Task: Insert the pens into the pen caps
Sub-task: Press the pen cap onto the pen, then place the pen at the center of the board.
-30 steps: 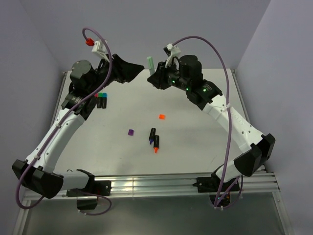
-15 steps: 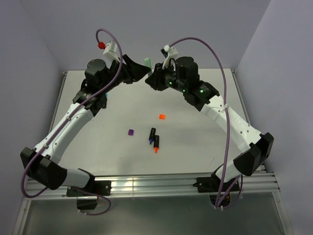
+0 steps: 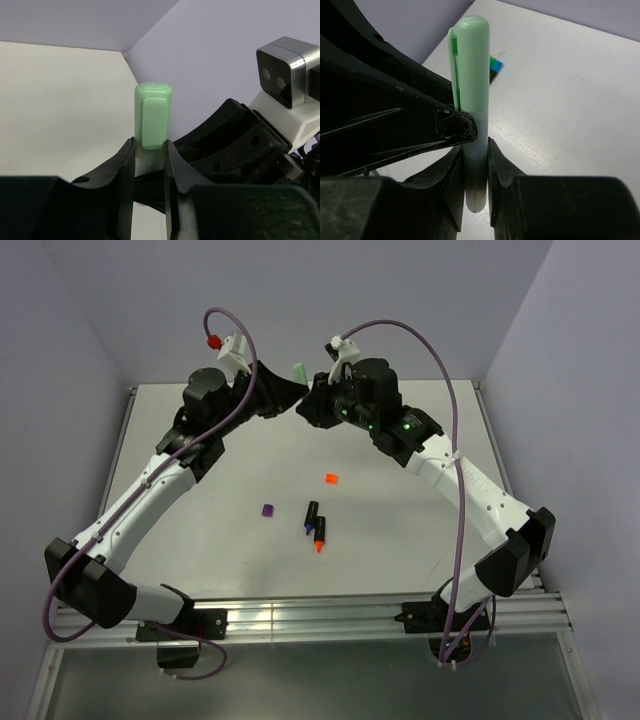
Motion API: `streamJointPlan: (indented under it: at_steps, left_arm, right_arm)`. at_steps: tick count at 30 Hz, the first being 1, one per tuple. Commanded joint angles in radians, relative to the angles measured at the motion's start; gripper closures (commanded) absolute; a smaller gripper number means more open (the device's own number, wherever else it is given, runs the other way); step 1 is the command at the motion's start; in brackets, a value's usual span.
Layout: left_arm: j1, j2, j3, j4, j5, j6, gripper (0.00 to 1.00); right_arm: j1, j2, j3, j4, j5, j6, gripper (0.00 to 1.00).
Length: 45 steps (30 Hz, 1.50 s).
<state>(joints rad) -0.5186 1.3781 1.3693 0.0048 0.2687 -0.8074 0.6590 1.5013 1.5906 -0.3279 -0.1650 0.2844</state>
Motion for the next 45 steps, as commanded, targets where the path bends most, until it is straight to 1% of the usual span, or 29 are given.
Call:
streamJointPlan:
  at_steps: [1,3,8,9,10,11,12,13,14,15,17,19,20,21,24,25,26,27,28,29,30,31,32,34,35,37,41,43,45]
  left_arm:
    - [-0.014,-0.019,-0.024,-0.002,-0.006,-0.015,0.94]
    - [-0.012,-0.019,-0.022,-0.003,-0.013,-0.009,1.00]
    - [0.012,-0.014,-0.012,-0.002,-0.006,0.005,1.00]
    - [0.018,-0.014,-0.009,-0.002,-0.003,0.008,1.00]
    - [0.034,-0.016,-0.004,-0.002,-0.005,0.011,1.00]
    - [0.040,-0.017,0.005,-0.002,-0.011,0.019,1.00]
    - [0.046,-0.019,0.008,-0.031,-0.013,0.034,0.99]
    - [0.052,-0.027,0.010,-0.034,-0.013,0.040,1.00]
    - [0.071,-0.031,0.017,-0.046,-0.011,0.063,1.00]
    - [0.080,-0.036,0.019,-0.055,-0.014,0.080,1.00]
    - [0.110,-0.056,0.030,-0.103,-0.025,0.153,1.00]
    - [0.137,-0.071,0.034,-0.147,-0.034,0.201,1.00]
    - [0.176,-0.071,0.046,-0.175,-0.029,0.258,1.00]
    - [0.196,-0.067,0.060,-0.240,-0.013,0.299,1.00]
    - [0.279,-0.031,0.105,-0.348,-0.007,0.471,1.00]
    - [0.339,-0.001,0.134,-0.430,0.021,0.556,1.00]
    - [0.368,0.019,0.154,-0.468,0.017,0.598,1.00]
    - [0.394,0.048,0.183,-0.574,0.021,0.652,1.00]
    - [0.448,0.115,0.218,-0.616,0.039,0.710,1.00]
    - [0.477,0.145,0.262,-0.652,0.050,0.806,1.00]
    - [0.505,0.174,0.287,-0.689,0.056,0.857,1.00]
    - [0.585,0.218,0.298,-0.712,0.138,0.879,1.00]
    - [0.627,0.243,0.324,-0.732,0.154,0.927,1.00]
    - [0.705,0.321,0.361,-0.758,0.158,0.968,1.00]
    - [0.719,0.349,0.407,-0.788,0.124,1.026,1.00]
    - [0.748,0.415,0.422,-0.775,0.096,1.050,1.00]
    - [0.808,0.533,0.503,-0.764,0.116,1.077,1.00]
    - [0.813,0.619,0.555,-0.770,0.075,1.068,1.00]
    - [0.813,0.694,0.579,-0.778,0.067,1.053,1.00]
  right_arm:
    - [0.008,0.002,0.037,0.070,0.016,0.002,1.00]
    - [0.008,0.004,0.034,0.072,0.004,-0.001,1.00]
    - [0.008,-0.003,0.016,0.072,-0.014,-0.005,1.00]
    - [0.008,-0.006,0.012,0.072,-0.018,-0.008,0.93]
    - [0.010,-0.007,0.006,0.072,-0.018,-0.011,0.82]
    - [0.008,-0.010,0.006,0.070,-0.015,-0.016,0.75]
    - [0.007,-0.013,0.006,0.067,-0.010,-0.017,0.57]
    - [0.008,-0.018,0.005,0.064,-0.005,-0.021,0.47]
    - [0.008,-0.018,0.003,0.061,0.005,-0.028,0.41]
    - [0.008,-0.024,0.003,0.059,0.013,-0.033,0.31]
    - [0.007,-0.032,-0.003,0.050,0.024,-0.048,0.20]
    - [-0.001,-0.044,-0.018,0.043,0.018,-0.059,0.19]
    - [-0.009,-0.049,-0.026,0.040,0.015,-0.060,0.18]
    - [-0.015,-0.053,-0.040,0.038,-0.008,-0.065,0.14]
    - [-0.041,-0.075,-0.069,0.021,-0.046,-0.077,0.11]
    - [-0.059,-0.087,-0.078,0.012,-0.066,-0.085,0.08]
    - [-0.071,-0.093,-0.083,0.007,-0.082,-0.091,0.06]
    - [-0.082,-0.098,-0.093,0.001,-0.115,-0.097,0.05]
    - [-0.094,-0.102,-0.096,-0.016,-0.137,-0.106,0.03]
    - [-0.108,-0.110,-0.100,-0.026,-0.152,-0.122,0.00]
    - [-0.137,-0.115,-0.103,-0.036,-0.175,-0.129,0.00]
    - [-0.151,-0.116,-0.103,-0.060,-0.209,-0.142,0.00]
    - [-0.166,-0.116,-0.100,-0.075,-0.215,-0.158,0.00]
    - [-0.203,-0.116,-0.095,-0.117,-0.237,-0.175,0.00]
    - [-0.216,-0.116,-0.092,-0.129,-0.248,-0.198,0.00]
    - [-0.243,-0.122,-0.104,-0.148,-0.246,-0.221,0.00]
    - [-0.285,-0.139,-0.133,-0.161,-0.248,-0.238,0.00]
    - [-0.309,-0.145,-0.145,-0.166,-0.245,-0.238,0.00]
    - [-0.325,-0.145,-0.152,-0.166,-0.242,-0.237,0.00]
